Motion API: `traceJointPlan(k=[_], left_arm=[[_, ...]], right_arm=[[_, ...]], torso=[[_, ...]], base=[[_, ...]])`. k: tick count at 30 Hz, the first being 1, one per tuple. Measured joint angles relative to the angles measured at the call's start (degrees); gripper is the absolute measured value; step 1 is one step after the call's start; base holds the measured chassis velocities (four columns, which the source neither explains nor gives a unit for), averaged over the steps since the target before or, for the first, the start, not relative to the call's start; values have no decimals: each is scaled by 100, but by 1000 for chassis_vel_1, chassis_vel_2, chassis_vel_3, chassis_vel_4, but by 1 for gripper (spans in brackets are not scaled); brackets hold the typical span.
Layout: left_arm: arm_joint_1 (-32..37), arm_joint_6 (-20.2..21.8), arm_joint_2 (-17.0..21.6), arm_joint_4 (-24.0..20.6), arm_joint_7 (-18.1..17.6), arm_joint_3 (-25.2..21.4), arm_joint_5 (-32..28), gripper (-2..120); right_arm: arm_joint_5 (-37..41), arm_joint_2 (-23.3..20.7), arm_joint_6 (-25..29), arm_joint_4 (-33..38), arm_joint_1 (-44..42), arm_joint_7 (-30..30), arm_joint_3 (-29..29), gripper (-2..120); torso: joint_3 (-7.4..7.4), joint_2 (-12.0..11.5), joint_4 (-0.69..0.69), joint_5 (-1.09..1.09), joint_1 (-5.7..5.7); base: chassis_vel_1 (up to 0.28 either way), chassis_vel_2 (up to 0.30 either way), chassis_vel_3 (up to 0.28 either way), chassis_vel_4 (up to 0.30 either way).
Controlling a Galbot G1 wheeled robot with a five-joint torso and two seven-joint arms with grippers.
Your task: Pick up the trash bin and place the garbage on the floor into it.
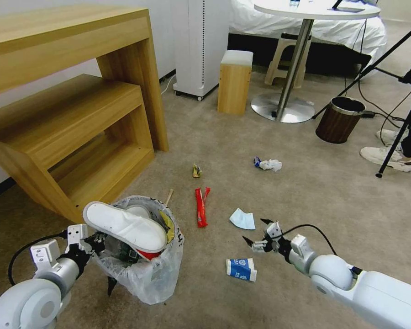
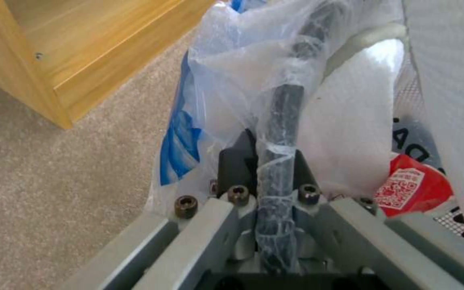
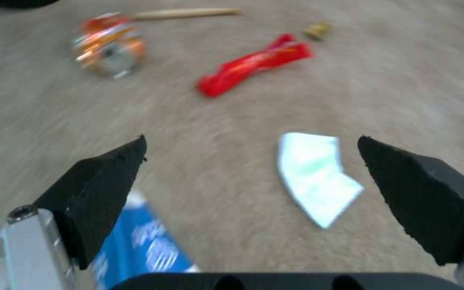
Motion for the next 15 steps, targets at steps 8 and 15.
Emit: traceJointPlan(k=[8, 15], left_arm=[[-47, -15, -73, 77, 1, 45, 29, 1], [-45, -35, -105, 117, 10, 66, 70, 1]], right_arm=[[-1145, 318, 1274, -1168, 157, -1128, 191, 94], [-1626, 762, 1684, -2064, 387, -1629, 250, 86]], torso=[[0, 0, 1, 2, 0], [0, 0, 0, -1, 0]], base=[[0, 0, 0, 0], [0, 0, 0, 0]])
